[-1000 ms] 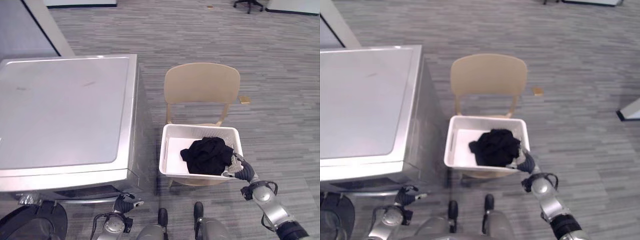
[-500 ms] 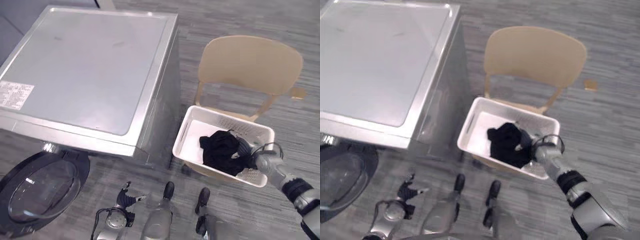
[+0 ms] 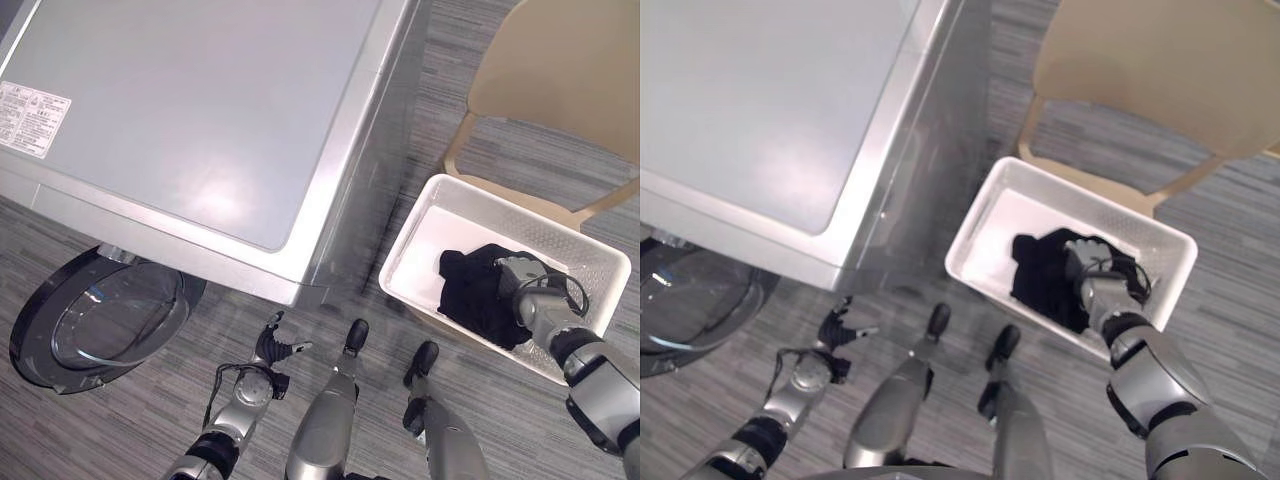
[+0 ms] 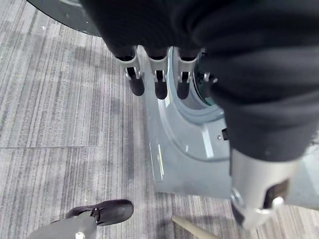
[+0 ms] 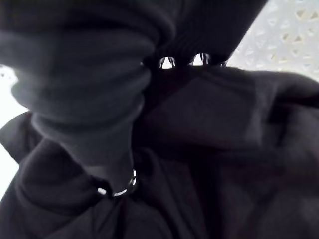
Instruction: Grab the laundry basket,head to the washer,open it,put in the laundry and shut it.
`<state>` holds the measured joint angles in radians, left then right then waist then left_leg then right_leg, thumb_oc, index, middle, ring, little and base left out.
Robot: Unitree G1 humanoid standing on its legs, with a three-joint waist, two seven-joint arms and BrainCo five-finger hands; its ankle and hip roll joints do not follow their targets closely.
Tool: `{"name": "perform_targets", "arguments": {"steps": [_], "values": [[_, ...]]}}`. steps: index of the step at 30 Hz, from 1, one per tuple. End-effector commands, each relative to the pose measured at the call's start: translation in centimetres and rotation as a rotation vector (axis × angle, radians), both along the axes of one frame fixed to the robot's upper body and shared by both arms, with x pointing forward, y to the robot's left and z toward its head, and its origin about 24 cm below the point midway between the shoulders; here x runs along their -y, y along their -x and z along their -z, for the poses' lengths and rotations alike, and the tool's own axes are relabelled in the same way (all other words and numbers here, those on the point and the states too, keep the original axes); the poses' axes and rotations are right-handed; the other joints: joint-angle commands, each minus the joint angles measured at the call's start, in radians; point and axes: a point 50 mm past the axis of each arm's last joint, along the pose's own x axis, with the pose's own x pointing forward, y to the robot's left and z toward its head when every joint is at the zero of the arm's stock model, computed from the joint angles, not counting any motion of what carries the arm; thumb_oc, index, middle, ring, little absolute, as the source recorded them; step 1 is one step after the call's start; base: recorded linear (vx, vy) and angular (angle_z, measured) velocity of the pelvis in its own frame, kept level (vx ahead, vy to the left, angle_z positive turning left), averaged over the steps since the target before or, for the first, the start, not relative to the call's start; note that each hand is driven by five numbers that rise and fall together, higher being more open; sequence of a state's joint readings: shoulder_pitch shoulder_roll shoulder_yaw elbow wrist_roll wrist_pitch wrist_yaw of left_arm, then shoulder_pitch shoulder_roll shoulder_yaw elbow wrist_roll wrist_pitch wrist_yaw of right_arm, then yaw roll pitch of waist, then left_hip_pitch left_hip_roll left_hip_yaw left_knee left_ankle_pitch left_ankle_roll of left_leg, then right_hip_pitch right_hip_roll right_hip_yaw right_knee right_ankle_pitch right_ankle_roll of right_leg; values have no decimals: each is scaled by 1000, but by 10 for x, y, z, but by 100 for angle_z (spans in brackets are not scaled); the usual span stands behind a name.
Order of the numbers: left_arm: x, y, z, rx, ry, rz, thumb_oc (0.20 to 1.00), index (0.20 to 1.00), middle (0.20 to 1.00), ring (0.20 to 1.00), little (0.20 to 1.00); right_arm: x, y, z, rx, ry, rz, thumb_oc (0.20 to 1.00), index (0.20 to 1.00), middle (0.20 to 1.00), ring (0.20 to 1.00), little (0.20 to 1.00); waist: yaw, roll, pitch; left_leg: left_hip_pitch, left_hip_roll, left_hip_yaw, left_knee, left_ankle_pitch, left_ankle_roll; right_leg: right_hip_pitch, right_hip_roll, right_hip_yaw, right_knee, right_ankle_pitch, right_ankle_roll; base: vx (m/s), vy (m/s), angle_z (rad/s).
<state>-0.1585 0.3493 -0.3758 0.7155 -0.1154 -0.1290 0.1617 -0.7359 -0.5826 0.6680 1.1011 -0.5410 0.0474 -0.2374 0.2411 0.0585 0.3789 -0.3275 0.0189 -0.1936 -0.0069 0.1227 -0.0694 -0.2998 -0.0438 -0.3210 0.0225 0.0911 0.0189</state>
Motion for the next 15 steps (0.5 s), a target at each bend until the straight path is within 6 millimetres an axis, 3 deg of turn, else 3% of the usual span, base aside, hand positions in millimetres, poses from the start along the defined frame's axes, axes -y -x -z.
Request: {"name": "perform_targets", "arguments": {"steps": [1, 6, 11, 15], "values": [[-12, 11, 3, -11, 10, -33, 1000, 1000, 1000, 1000, 1000, -8, 13, 8, 42, -229, -2, 200, 200, 200, 200, 200, -25, -47, -54, 23, -44, 57, -37, -17, 10, 24, -18, 69, 110, -194, 48, 0, 0, 0], [-21, 18, 3, -22, 28, -65, 1000, 1000, 1000, 1000, 1000, -13, 21, -2, 138, -470, 5, 200, 200, 200, 200, 200, -51, -68, -82, 73, -39, 74, -47, -32, 13, 82, -13, 79, 77, -188, 54, 21, 7, -4], [-33, 40, 9, -59, 53, -116, 1000, 1000, 1000, 1000, 1000, -16, 42, -22, 290, -806, -14, 200, 200, 200, 200, 200, -90, -77, -131, 152, -41, 97, -60, -55, 21, 163, -18, 86, 50, -187, 66, 43, 58, -17], [-38, 55, 14, -96, 64, -143, 1000, 1000, 1000, 1000, 1000, -30, 57, -37, 361, -1034, -93, 200, 200, 200, 200, 200, -111, -77, -185, 208, -44, 111, -61, -81, 31, 222, -24, 96, 34, -186, 75, 73, 97, -15]]}}
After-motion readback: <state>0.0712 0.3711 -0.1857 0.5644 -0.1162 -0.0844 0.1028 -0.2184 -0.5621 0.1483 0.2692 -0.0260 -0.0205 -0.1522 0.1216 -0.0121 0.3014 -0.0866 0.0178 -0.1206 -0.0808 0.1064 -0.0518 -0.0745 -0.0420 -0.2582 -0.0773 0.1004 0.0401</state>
